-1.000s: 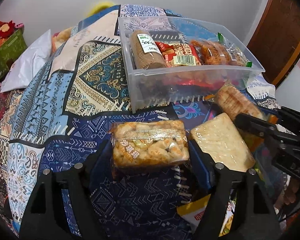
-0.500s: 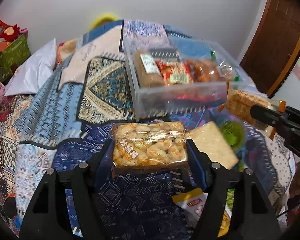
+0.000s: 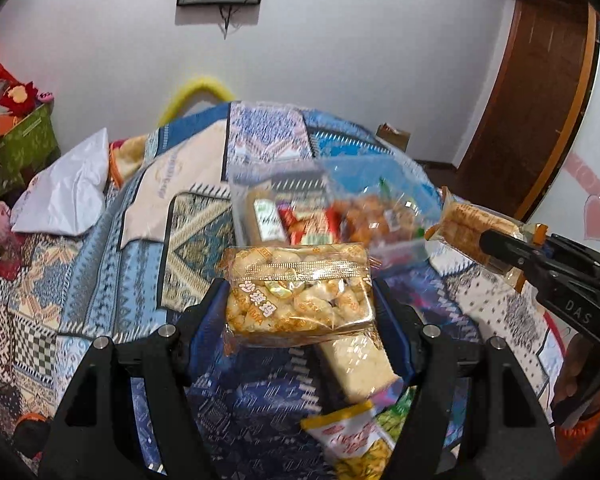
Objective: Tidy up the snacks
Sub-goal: 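Lower peanut cracker pack and wafer roll into the clear box, open both grippers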
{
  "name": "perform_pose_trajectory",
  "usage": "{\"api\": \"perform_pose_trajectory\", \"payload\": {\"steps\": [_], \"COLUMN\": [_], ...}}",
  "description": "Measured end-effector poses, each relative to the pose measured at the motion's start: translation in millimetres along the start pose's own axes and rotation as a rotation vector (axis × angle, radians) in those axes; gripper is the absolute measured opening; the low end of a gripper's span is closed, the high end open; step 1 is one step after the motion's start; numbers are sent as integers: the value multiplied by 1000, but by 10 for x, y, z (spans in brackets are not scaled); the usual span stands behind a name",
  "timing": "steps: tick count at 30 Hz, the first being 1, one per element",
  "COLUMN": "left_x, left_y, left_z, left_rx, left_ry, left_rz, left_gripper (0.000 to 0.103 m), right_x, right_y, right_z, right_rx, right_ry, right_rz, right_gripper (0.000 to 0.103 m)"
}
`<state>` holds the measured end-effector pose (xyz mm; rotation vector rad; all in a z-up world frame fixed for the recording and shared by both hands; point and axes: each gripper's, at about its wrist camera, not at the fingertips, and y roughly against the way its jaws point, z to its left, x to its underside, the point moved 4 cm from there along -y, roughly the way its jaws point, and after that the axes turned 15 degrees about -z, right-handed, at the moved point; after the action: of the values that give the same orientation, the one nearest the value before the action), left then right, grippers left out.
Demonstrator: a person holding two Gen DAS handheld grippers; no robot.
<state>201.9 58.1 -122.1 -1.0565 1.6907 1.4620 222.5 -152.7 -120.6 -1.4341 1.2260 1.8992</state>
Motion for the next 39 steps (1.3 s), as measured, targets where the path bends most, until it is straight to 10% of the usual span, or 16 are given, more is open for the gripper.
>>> {"api": "perform_pose_trajectory", "payload": {"steps": [20, 39], "left_x": [-470, -236], "left_y": [-1018, -1904], "left_z": [-10, -35], "left_rx": [-22, -69], "left_ry": [35, 15], "left_rz": [4, 108], "left_gripper": [70, 70], "right_x": [-413, -129], "right_y": [-600, -1278], "right_z": [-302, -416], "right_rx": [55, 76], "right_ry": [-34, -11], "right_rz": [-70, 72], "right_gripper": [21, 21]}}
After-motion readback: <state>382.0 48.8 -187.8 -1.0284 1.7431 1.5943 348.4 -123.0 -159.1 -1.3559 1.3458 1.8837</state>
